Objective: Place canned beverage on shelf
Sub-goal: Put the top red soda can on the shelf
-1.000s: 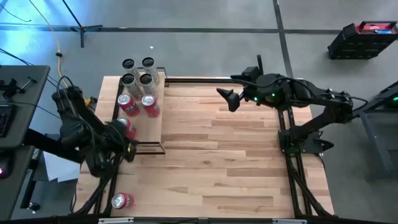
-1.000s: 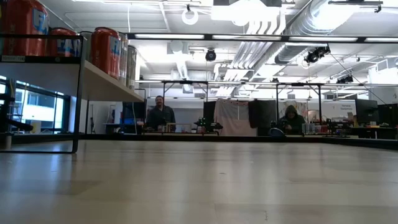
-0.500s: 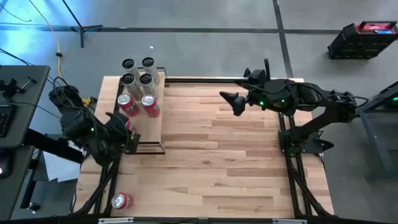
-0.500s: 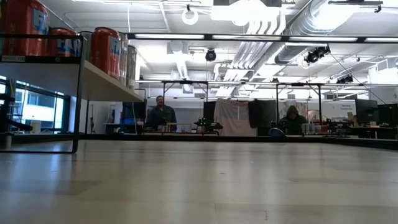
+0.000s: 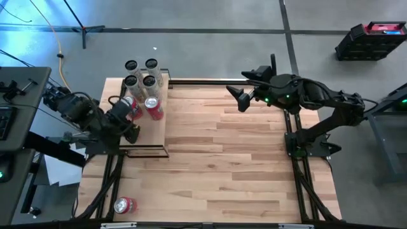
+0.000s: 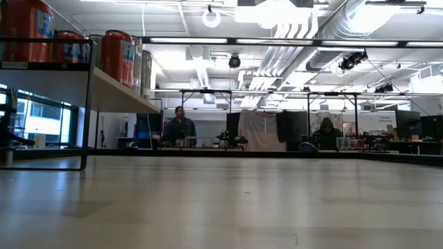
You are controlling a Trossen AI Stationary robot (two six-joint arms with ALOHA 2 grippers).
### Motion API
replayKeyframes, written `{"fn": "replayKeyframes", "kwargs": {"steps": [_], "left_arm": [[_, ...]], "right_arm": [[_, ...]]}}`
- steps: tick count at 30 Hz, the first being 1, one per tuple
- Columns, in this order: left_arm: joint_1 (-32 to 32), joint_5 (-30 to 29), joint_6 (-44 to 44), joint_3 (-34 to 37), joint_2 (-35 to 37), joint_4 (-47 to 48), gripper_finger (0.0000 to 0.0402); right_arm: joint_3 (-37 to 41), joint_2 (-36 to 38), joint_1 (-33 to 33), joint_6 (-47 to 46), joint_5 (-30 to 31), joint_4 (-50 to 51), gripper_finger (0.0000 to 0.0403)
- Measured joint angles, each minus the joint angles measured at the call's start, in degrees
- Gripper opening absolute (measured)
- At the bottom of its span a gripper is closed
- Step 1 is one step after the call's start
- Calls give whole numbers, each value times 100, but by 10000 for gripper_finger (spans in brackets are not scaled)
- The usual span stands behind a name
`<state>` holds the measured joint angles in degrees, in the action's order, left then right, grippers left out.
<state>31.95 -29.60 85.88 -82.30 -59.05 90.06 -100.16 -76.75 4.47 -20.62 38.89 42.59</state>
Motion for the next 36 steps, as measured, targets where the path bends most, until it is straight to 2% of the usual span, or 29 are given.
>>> {"fn": "replayKeyframes", "kwargs": {"steps": [4, 11, 19, 26, 36], "left_arm": [[-169, 336, -561, 0, 53, -10, 0], [-768, 378, -1917, 0, 46, -3, 0], [-1428, 1057, -3384, 2, 190, -5, 0], [-1685, 1558, -3611, 878, 961, -195, 0], [-1690, 1501, -3631, 619, 1128, 44, 0]], "right_arm": [[0, 0, 0, 56, -2, -2, 392], [2, 0, 0, -10, 48, -3, 392], [2, 0, 0, 8, -1, -4, 392], [4, -2, 7, -294, -300, -2, 392], [4, -2, -35, -398, -27, -38, 392]]}}
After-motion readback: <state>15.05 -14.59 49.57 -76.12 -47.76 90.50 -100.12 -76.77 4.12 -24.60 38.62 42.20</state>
